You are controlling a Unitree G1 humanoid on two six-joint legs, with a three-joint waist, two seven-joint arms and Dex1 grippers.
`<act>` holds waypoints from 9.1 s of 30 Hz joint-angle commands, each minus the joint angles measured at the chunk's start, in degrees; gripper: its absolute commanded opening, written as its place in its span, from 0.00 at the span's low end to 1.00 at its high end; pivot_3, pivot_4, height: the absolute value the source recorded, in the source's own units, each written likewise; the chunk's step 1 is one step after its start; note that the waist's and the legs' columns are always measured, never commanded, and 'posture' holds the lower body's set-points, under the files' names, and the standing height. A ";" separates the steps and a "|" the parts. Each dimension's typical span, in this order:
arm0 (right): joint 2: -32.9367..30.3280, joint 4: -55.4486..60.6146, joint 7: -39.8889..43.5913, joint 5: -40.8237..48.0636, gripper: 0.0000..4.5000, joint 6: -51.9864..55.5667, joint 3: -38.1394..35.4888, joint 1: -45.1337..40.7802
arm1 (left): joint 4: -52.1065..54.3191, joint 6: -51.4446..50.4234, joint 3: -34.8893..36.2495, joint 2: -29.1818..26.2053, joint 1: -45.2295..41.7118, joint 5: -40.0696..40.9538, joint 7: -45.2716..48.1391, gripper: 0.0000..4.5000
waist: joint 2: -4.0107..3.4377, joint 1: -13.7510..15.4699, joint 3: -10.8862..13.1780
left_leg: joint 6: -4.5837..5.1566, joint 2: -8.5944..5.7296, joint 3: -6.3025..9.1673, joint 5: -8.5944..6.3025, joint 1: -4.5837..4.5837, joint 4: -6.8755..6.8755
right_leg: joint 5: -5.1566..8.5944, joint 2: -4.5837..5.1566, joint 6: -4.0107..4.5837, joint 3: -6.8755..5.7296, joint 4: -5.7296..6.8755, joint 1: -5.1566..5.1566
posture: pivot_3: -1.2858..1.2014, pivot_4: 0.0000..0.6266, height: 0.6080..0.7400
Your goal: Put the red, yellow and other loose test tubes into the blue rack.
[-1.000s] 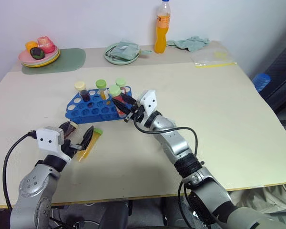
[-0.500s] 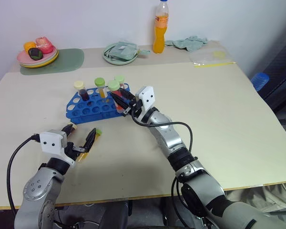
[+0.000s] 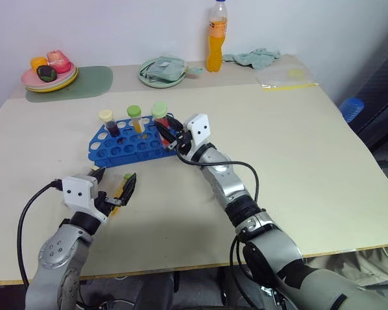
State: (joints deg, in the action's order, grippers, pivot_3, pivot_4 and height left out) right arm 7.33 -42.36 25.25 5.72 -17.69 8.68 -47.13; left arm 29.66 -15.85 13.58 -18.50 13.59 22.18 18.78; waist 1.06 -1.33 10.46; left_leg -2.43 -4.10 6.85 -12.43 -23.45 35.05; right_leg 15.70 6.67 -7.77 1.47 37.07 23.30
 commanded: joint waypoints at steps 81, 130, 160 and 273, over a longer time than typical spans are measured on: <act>-33.12 52.87 35.37 10.21 0.91 32.79 7.73 19.66 | 12.85 -37.27 9.95 -26.89 -18.57 20.80 -11.21 0.19 | -0.07 0.70 0.08 | -0.13 0.02 0.20 0.07 -0.06 -0.04 | 0.05 0.11 0.07 -0.02 -0.10 -0.01 | 0.52 0.24 1.00; -30.91 54.49 30.31 9.09 0.91 34.78 8.71 20.67 | -49.91 40.58 -11.49 15.85 -37.75 -21.49 -23.82 0.58 | 0.16 1.89 -0.02 | -0.05 -0.11 0.03 0.04 -0.06 0.20 | -0.02 0.09 -0.04 -0.10 -0.04 -0.12 | 0.52 0.24 1.00; -29.18 51.41 32.98 9.15 0.91 33.15 9.54 19.49 | -8.21 -54.09 14.69 -45.30 -17.46 27.76 0.13 0.99 | 0.15 0.69 0.06 | -0.05 -0.02 0.34 0.03 -0.01 0.11 | 0.04 -0.10 0.01 -0.21 -0.02 -0.10 | 0.52 0.24 1.00; -47.15 38.19 31.93 10.88 0.91 32.14 -10.08 24.88 | 1.95 -2.08 19.05 -10.63 9.81 8.59 2.93 0.99 | 0.14 0.67 0.00 | 0.04 0.05 0.07 -0.02 -0.02 0.09 | 0.07 0.10 0.10 -0.24 -0.10 -0.20 | 0.52 0.24 1.00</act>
State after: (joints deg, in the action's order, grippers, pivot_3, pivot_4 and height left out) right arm -38.96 -4.32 56.74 17.09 16.44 -0.84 -22.32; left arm 29.60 -18.06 32.61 -29.29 23.27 31.55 22.31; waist 1.21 -0.66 10.45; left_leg -2.40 -4.05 6.91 -12.45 -23.47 35.14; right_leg 15.76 6.79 -7.68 1.24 36.97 23.10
